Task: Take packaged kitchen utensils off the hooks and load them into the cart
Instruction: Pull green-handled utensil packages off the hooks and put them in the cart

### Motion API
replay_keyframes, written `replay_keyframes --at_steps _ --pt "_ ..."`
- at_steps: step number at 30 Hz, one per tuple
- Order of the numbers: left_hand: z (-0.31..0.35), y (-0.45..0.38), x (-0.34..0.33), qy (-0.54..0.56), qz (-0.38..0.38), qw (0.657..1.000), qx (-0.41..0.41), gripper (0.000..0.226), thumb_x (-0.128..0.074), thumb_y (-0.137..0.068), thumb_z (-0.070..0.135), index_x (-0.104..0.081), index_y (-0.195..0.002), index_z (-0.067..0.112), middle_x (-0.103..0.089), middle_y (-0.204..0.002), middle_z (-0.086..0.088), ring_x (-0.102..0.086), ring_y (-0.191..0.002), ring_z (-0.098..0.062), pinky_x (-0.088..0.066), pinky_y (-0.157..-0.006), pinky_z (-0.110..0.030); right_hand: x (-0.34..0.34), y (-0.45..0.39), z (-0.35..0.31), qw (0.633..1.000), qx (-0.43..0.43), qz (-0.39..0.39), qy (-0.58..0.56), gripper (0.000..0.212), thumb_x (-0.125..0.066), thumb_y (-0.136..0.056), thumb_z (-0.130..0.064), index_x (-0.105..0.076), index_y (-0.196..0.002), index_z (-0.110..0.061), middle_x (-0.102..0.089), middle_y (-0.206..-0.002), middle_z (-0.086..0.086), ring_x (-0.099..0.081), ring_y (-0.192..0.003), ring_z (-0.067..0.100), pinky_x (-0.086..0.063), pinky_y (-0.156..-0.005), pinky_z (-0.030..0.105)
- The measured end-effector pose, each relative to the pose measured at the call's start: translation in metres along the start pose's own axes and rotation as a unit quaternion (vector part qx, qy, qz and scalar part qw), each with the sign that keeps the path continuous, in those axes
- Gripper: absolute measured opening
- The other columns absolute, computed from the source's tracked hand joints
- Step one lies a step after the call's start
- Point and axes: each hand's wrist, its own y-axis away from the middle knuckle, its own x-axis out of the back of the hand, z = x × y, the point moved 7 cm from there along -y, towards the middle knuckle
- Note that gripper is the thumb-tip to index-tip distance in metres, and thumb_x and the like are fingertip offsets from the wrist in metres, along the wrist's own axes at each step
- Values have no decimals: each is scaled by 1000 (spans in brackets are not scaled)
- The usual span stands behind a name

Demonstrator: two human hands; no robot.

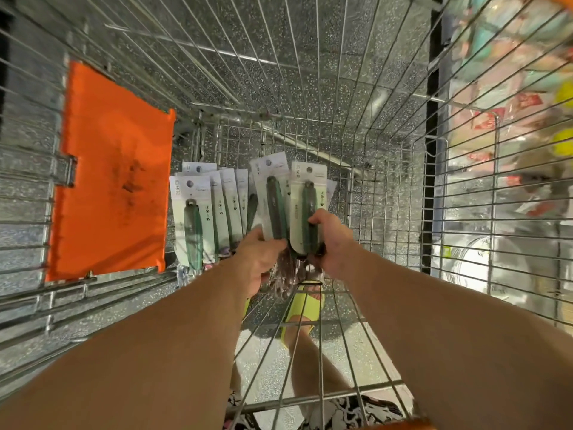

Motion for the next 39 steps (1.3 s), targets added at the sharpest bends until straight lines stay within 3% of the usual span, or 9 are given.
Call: replay_keyframes --at_steps 7,11,20,22,26,31,34,37,39 --pt "27 24 -23 26 -38 991 -129 63 -62 -102 13 -29 -156 23 -59 -109 2 -55 -95 -14 -41 -93 -46 13 27 -36 999 20 -14 -48 17 -55 -94 -20 -60 -108 -12 -69 -106 12 -67 -100 30 -54 -92 42" --pt "47 41 -36 22 -62 982 -177 66 -60 -106 19 -25 -161 27 -49 -156 -8 -59 -109 -15 -47 -95 -46 22 46 -55 996 45 -13 -73 26 -53 -92 -25 -61 -113 -12 -69 -114 15 -66 -103 32 -52 -90 44" --pt "78 114 -63 -33 -144 940 -308 65 -48 -111 14 -15 -166 25 -47 -145 4 -47 -73 17 -45 -55 -2 48 108 -79 983 106 22 -150 29 -51 -87 -30 -63 -107 -11 -70 -107 15 -66 -107 32 -54 -97 50" --pt "81 121 -64 -19 -170 936 -308 75 -55 -108 12 -11 -168 27 -47 -151 4 -55 -102 1 -48 -83 -7 53 130 -83 977 125 36 -170 39 -57 -78 -30 -64 -111 -10 -71 -112 17 -65 -110 34 -51 -100 55" --pt "82 142 -62 -63 -208 940 -262 18 -66 -103 28 -63 -121 25 -78 -98 2 -75 -97 -20 -55 -76 -29 60 168 -88 961 149 40 -228 92 -66 -39 -34 -63 -128 -9 -69 -123 22 -65 -114 42 -49 -99 62" --pt "97 180 -68 -60 -251 928 -267 48 -81 -88 40 -57 -129 32 -76 -115 -4 -70 -109 -21 -49 -108 -51 62 226 -105 937 229 28 -262 50 -45 -82 -29 -69 -118 -4 -74 -111 21 -69 -100 38 -56 -90 49" --pt "110 215 -74 -85 -269 912 -298 69 -75 -94 38 -39 -152 27 -69 -107 -9 -66 -95 -23 -57 -82 -48 74 261 -116 926 259 34 -273 46 -43 -85 -29 -69 -115 -6 -74 -92 14 -64 -87 31 -48 -77 37" --pt "128 251 -85 -114 -277 891 -340 77 -72 -94 45 -28 -158 38 -66 -119 -6 -62 -121 -26 -50 -105 -59 88 305 -131 915 293 52 -273 36 -46 -88 -31 -72 -105 -15 -74 -96 10 -59 -97 30 -41 -89 42" --pt "139 282 -93 -113 -299 876 -361 63 -67 -99 46 -34 -152 39 -66 -127 -2 -62 -113 -22 -58 -81 -40 95 340 -143 901 322 48 -286 33 -46 -92 -29 -72 -105 -14 -76 -89 9 -64 -92 31 -45 -96 43"
